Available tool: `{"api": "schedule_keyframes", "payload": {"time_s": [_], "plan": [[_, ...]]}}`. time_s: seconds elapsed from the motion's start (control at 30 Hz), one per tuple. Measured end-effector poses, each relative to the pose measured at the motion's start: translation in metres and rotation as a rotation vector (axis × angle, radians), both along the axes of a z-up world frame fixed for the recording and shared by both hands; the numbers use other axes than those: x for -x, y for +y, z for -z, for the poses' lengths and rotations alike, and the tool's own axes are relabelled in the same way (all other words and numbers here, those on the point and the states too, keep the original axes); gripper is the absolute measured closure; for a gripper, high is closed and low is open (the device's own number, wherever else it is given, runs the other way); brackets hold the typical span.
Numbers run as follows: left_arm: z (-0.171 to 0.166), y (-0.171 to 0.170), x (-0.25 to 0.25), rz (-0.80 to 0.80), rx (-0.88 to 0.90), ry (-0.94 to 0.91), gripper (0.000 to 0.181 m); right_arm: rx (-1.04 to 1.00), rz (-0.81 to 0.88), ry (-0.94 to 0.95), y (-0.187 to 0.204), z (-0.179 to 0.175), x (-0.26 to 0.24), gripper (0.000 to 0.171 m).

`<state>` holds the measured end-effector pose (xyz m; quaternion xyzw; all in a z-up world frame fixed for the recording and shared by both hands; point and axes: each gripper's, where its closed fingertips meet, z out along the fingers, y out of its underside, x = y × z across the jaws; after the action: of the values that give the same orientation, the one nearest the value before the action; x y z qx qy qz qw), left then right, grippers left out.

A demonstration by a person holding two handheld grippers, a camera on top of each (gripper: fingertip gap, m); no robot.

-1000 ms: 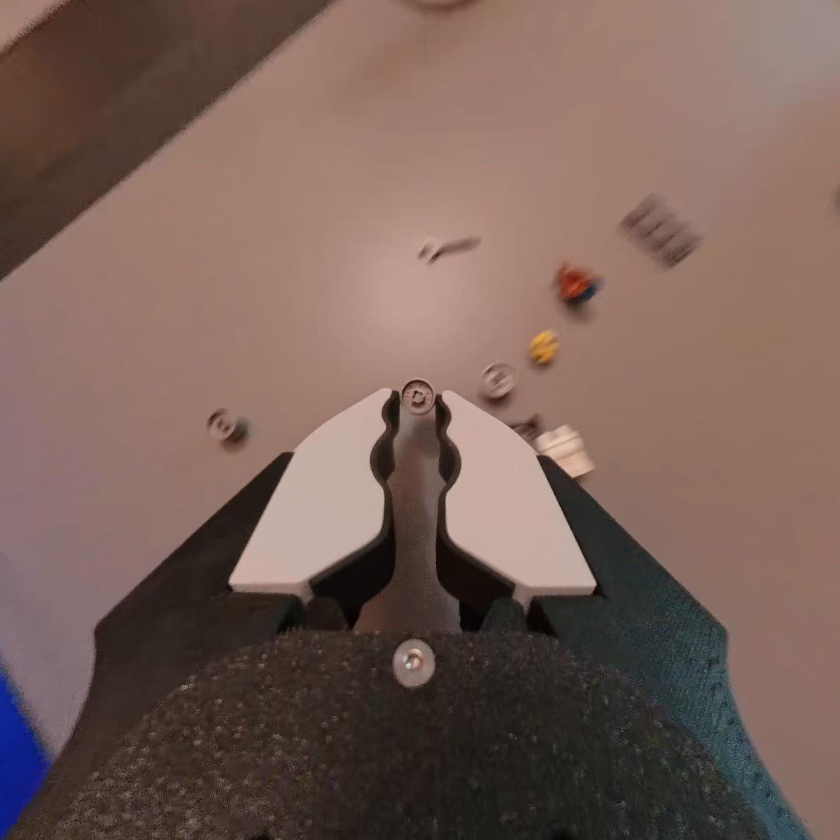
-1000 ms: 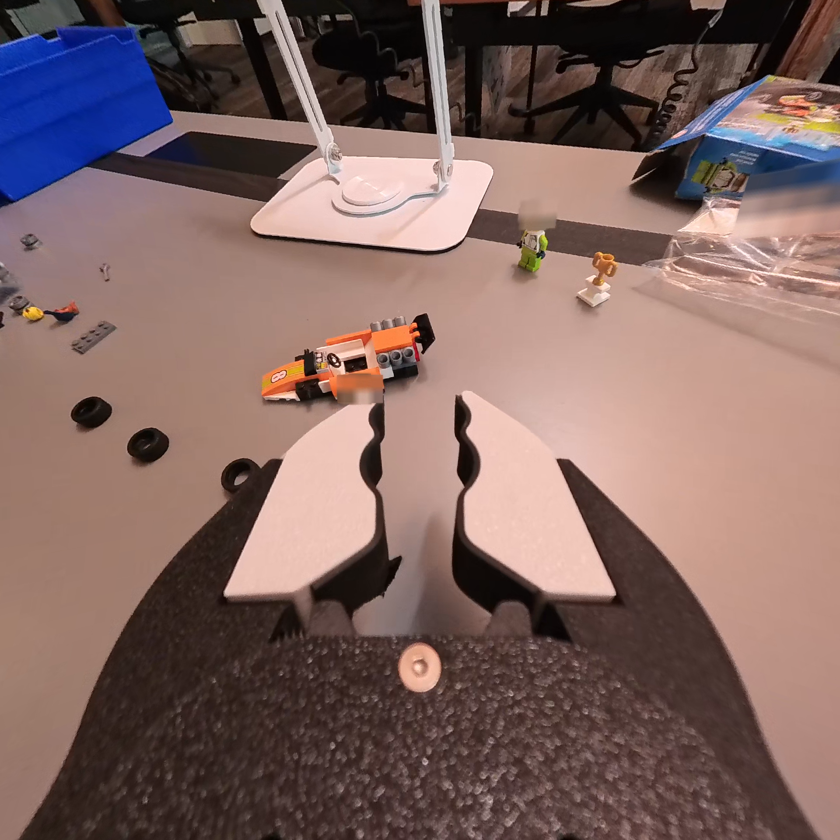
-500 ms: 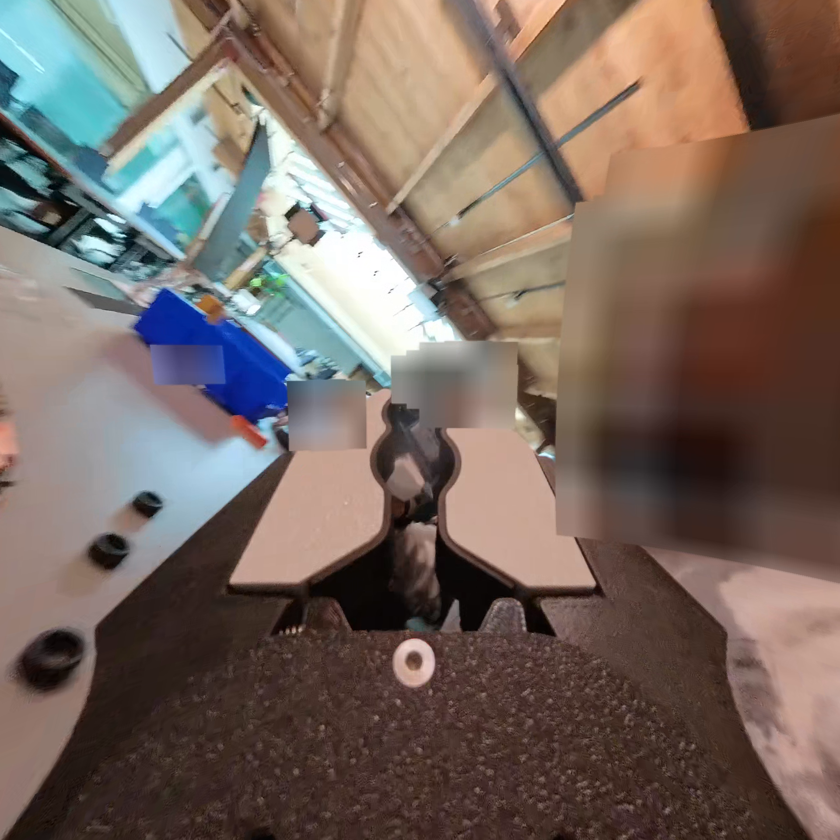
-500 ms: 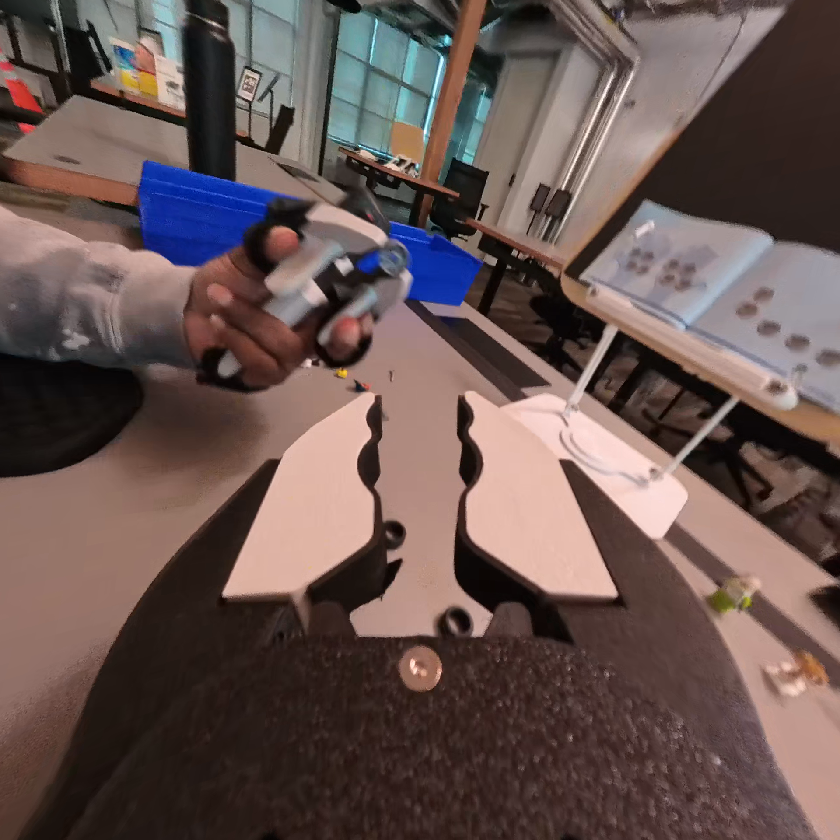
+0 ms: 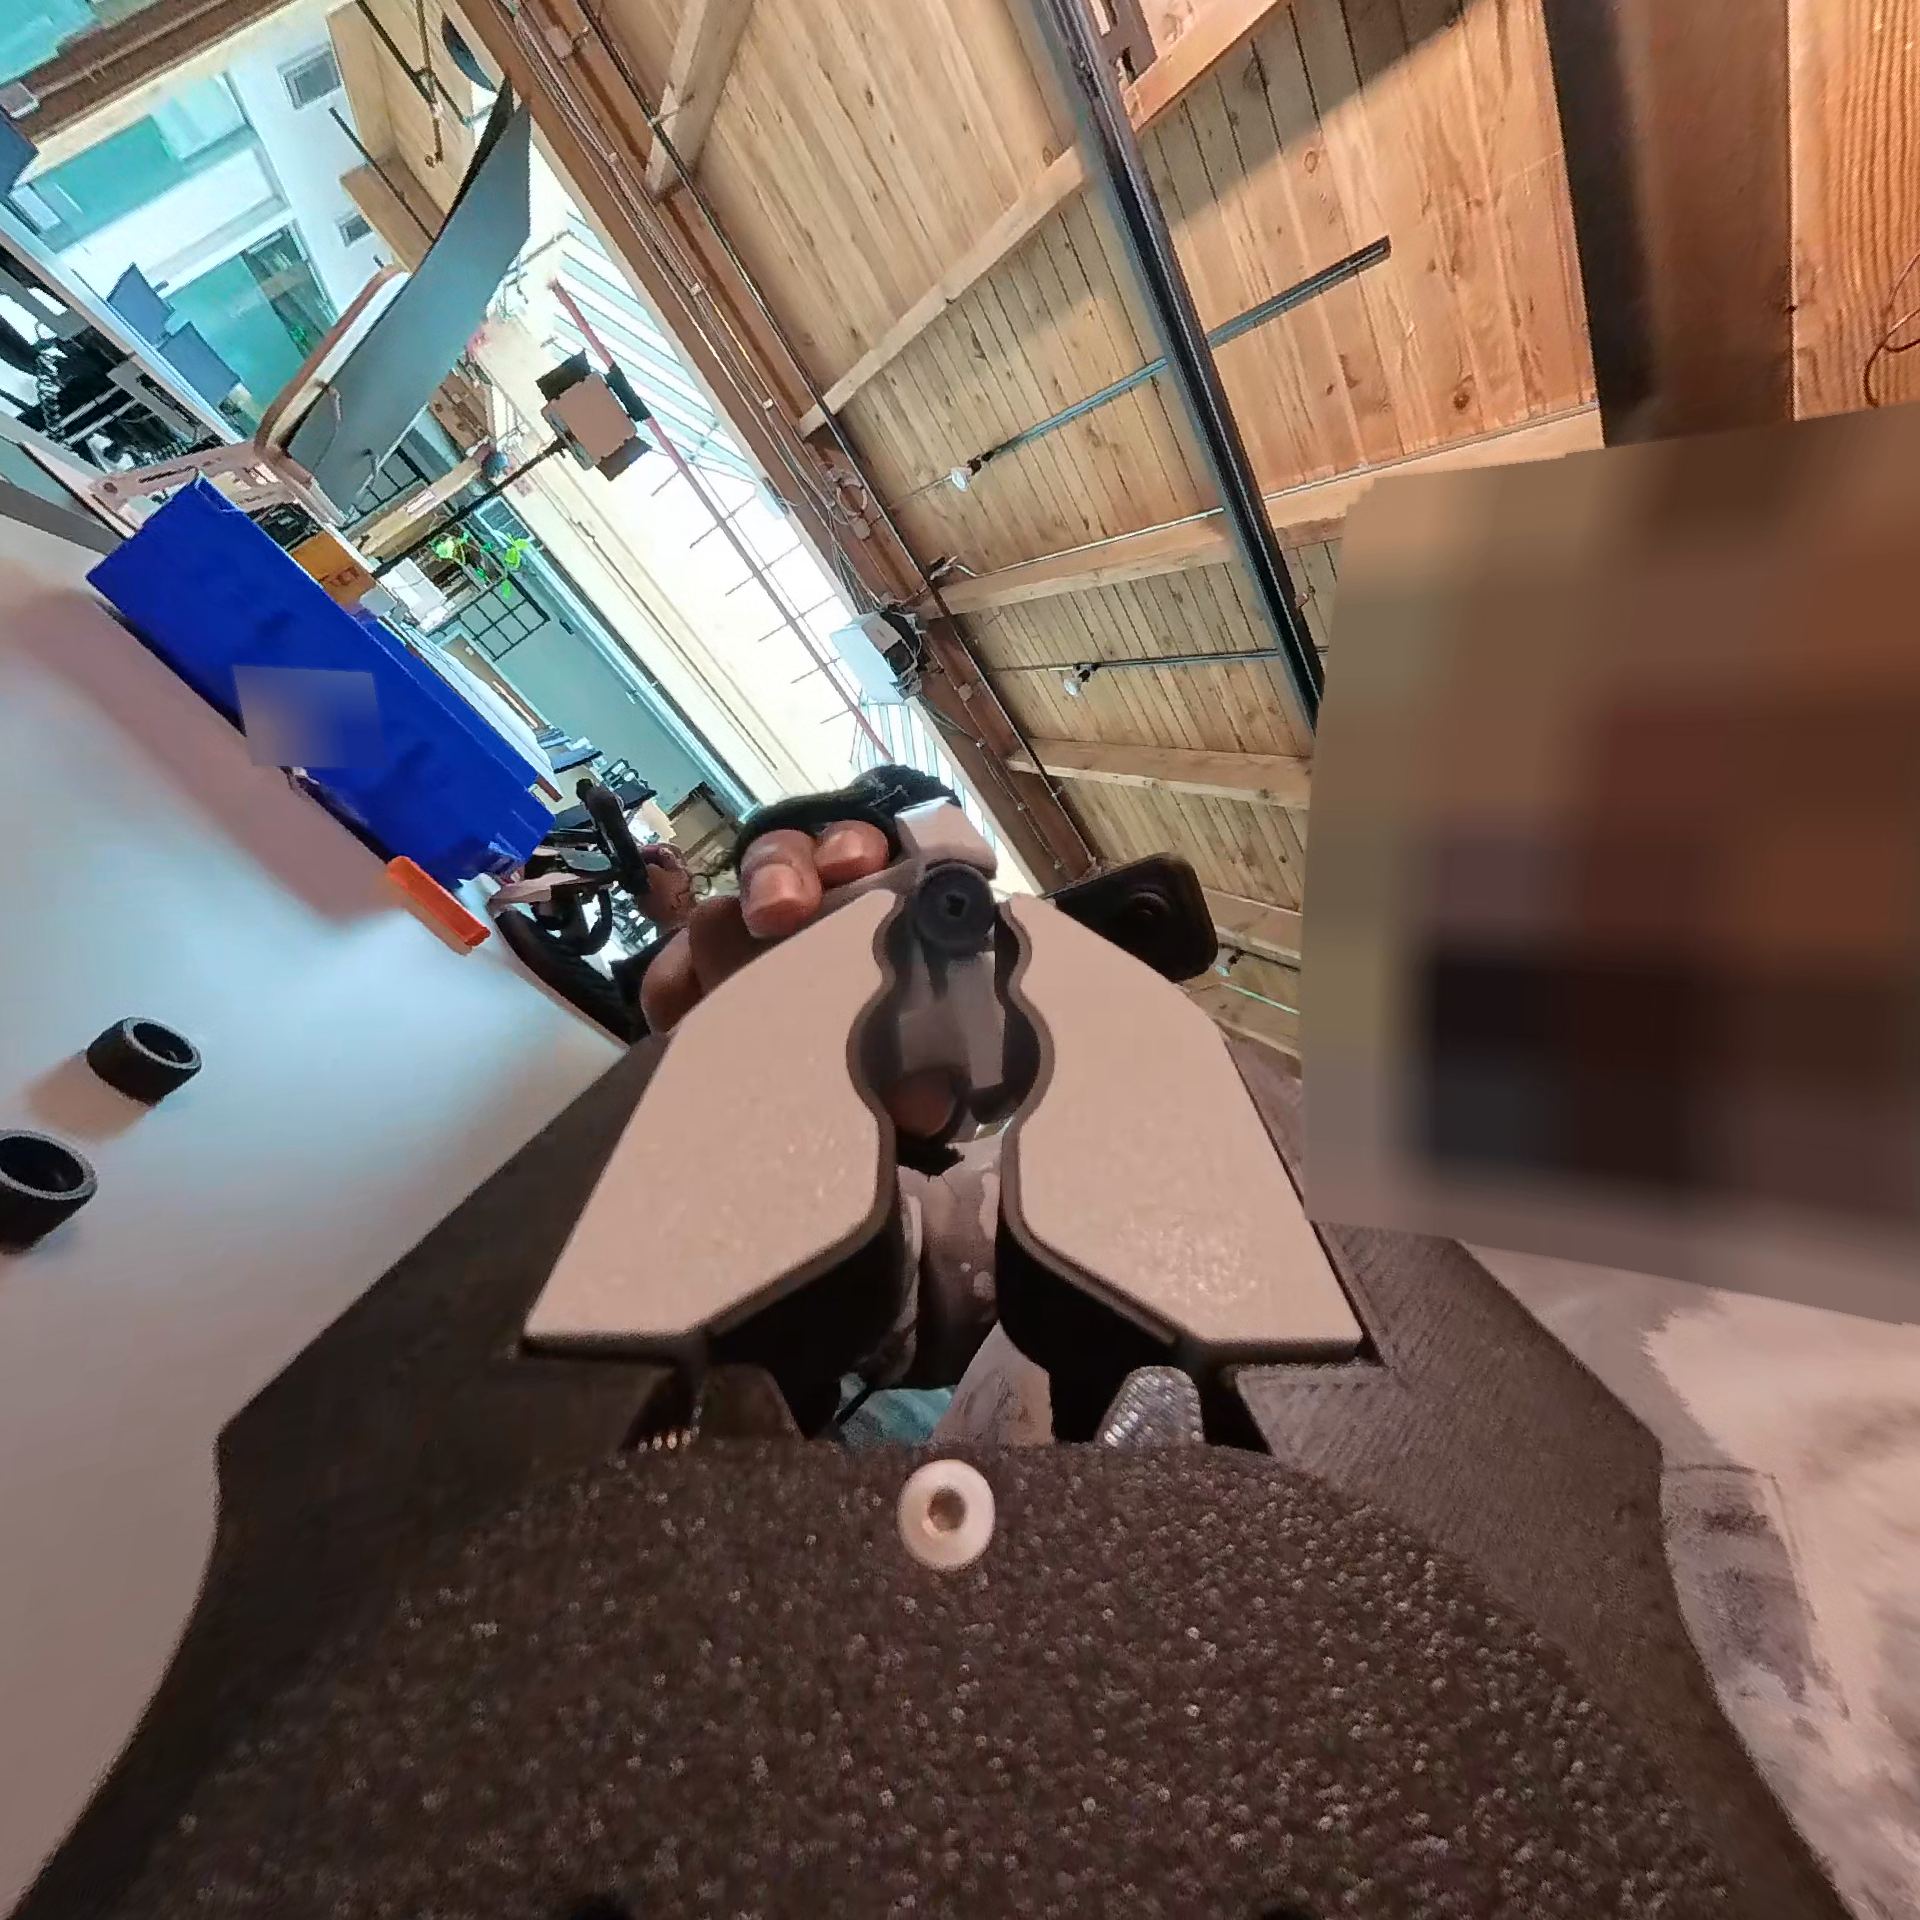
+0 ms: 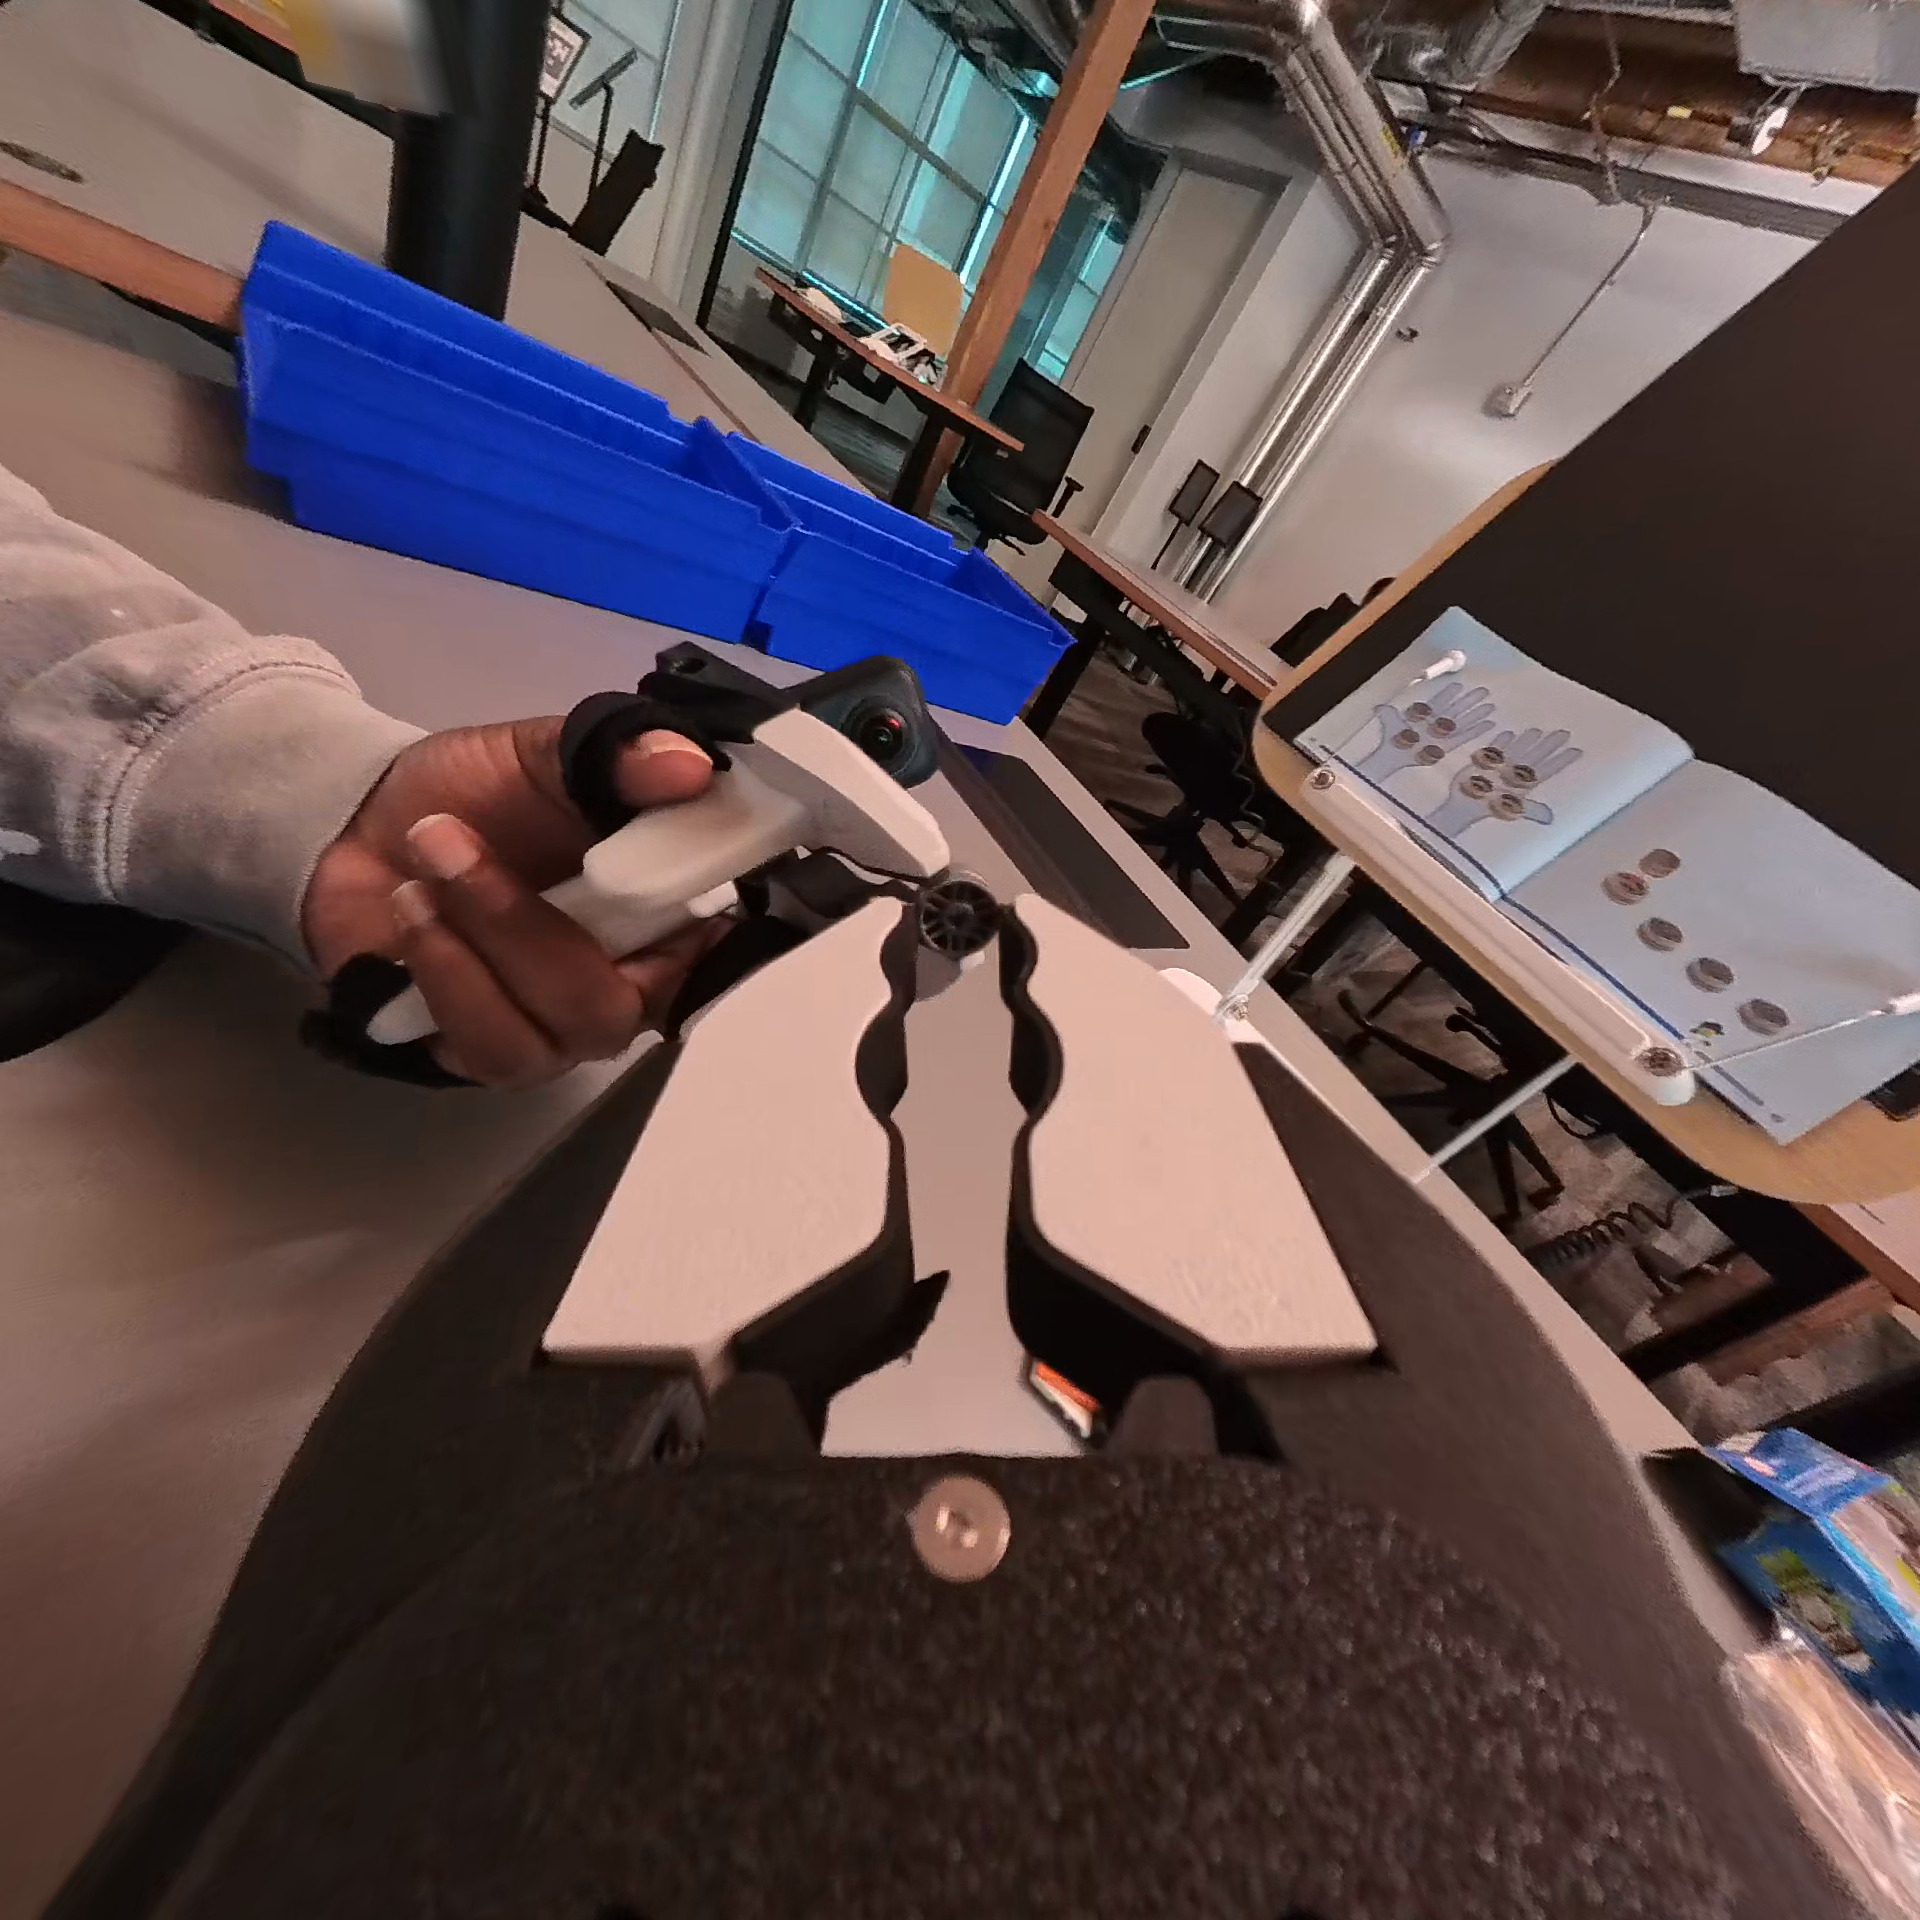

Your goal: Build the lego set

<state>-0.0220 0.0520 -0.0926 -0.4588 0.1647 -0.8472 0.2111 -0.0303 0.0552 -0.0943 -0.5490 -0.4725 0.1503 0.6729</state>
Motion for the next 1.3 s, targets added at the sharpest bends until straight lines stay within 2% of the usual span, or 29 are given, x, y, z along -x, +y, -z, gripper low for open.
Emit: {"api": "schedule_keyframes", "payload": {"time_s": [0.13, 0.23, 0.4, 0.5, 0.63, 0.83, 1.03, 1.23, 1.3], "plan": [[0.007, 0.000, -0.001, -0.054, -0.090, 0.079, 0.167, 0.060, -0.023, -0.042, -0.001, 0.006, -0.003, 0.157], [0.014, 0.009, 0.005, -0.170, -0.236, 0.195, 0.161, 0.132, -0.012, -0.085, 0.005, 0.012, -0.015, 0.157], [0.038, 0.034, 0.028, -0.457, -0.597, 0.571, 0.163, 0.366, 0.037, -0.380, 0.019, 0.071, -0.032, 0.157], [0.053, 0.056, 0.048, -0.618, -0.756, 0.802, 0.167, 0.497, 0.006, -0.536, 0.013, 0.109, -0.019, 0.157], [0.073, 0.085, 0.081, -0.779, -0.910, 1.095, 0.170, 0.608, -0.053, -0.680, 0.006, 0.138, 0.008, 0.157], [0.083, 0.108, 0.116, -0.884, -0.947, 1.267, 0.173, 0.696, -0.104, -0.865, 0.006, 0.155, 0.033, 0.157], [0.083, 0.116, 0.130, -0.939, -0.958, 1.327, 0.176, 0.699, -0.124, -0.927, 0.008, 0.159, 0.048, 0.157], [0.079, 0.121, 0.141, -0.968, -0.902, 1.312, 0.177, 0.696, -0.105, -0.935, 0.016, 0.163, 0.052, 0.156], [0.077, 0.123, 0.148, -0.983, -0.892, 1.321, 0.177, 0.704, -0.108, -0.899, 0.015, 0.160, 0.052, 0.146]]}}
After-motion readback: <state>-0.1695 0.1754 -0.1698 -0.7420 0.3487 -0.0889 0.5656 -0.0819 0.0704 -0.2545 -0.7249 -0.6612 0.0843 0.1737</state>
